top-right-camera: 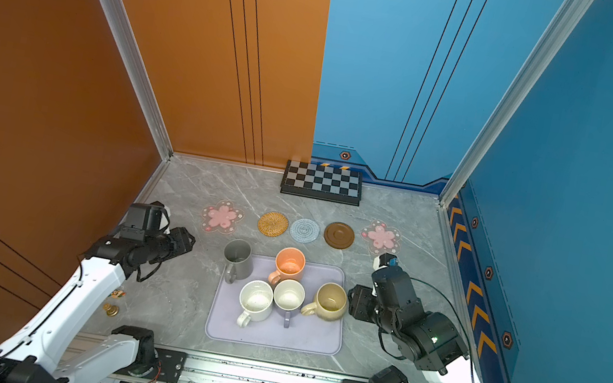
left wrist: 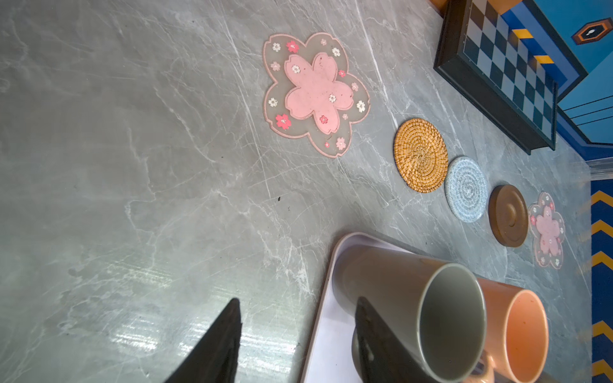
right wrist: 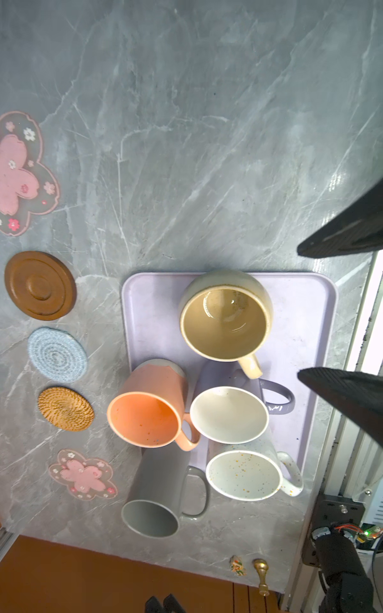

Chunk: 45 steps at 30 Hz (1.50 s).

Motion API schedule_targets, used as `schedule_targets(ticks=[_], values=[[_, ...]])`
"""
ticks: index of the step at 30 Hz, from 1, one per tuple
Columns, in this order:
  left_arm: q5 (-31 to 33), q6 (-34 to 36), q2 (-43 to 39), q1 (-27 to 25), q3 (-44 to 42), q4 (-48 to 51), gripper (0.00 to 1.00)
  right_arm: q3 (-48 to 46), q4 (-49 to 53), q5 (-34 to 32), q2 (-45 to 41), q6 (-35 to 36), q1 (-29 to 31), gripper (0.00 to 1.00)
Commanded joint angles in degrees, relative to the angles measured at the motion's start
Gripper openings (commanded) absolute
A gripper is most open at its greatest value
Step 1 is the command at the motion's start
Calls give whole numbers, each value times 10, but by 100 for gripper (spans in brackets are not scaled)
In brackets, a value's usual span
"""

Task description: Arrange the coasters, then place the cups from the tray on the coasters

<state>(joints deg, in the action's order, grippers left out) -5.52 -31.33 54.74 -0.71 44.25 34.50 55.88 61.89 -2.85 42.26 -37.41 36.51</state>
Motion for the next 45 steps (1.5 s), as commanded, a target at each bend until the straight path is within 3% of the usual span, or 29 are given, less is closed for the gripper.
schedule_targets(ticks=[1, 8, 14, 24, 37, 45], values=[[21, 6, -16, -2, -1, 21, 56, 0, 63, -26, -5, -84, 55, 56], [21, -9, -33, -13, -10, 22, 56, -56, -4, -133, -23, -247, 222, 56], [24, -5, -36, -26, -1, 32, 57, -37, -24, -194, 89, -296, 316, 56], [46, -30, -85, -35, -12, 47, 60, -9, -76, -139, 237, -311, 319, 50], [51, -30, -100, -34, -17, 57, 61, -19, -89, -158, 277, -406, 319, 47], [21, -24, -89, -34, -6, 57, 61, -28, -89, -198, 286, -514, 319, 47]])
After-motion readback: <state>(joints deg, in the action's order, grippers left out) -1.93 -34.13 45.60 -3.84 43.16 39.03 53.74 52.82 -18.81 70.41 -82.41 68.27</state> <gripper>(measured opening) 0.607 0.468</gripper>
